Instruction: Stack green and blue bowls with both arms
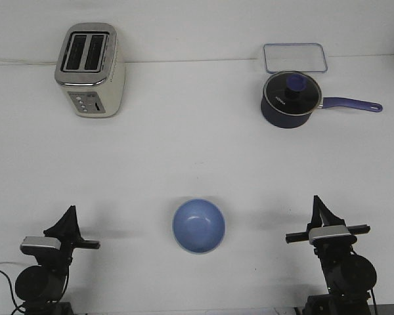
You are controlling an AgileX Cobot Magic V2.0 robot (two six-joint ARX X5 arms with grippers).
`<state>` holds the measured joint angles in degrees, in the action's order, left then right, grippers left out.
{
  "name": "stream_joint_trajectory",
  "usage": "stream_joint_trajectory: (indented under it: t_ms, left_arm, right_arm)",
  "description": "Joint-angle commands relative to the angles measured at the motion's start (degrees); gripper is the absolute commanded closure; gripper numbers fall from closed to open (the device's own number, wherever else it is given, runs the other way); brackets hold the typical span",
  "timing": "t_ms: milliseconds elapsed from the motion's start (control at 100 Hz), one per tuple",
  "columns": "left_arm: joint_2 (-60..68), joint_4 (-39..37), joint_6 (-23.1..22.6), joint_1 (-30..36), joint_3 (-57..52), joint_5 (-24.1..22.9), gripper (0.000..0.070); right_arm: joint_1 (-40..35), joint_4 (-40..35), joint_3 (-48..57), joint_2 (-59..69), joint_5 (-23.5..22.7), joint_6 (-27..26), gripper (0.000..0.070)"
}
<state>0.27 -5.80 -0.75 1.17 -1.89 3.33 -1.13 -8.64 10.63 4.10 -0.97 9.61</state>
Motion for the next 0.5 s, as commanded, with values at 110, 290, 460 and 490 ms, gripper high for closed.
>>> stream_joint_trajectory:
  t_ms: [110,290,460,490]
  left_arm:
    - [0.0,-0.68,-0.72,0.07,1.09,0.02,0.0685]
    - [0.0,-0.57,-0.72,0.07,1.09,0.02,0.0685]
    - [-0.04,-0.31,-0.72,0.07,1.09,0.02,0.0685]
    - [-0.04,-0.28,-0.72,0.07,1.09,0.02,0.0685]
  right_arm:
    - [3.69,4.07,-8.96,-4.0,-0.55,2.62,0.07]
    - [3.85,2.67,-9.9,-4.04,-0.5,4.55,0.07]
    - [3.72,5.53,-9.9,-4.04,-0.57,4.79,0.07]
    - [3.72,6.05,-9.9,-4.04,-0.55,4.79,0.07]
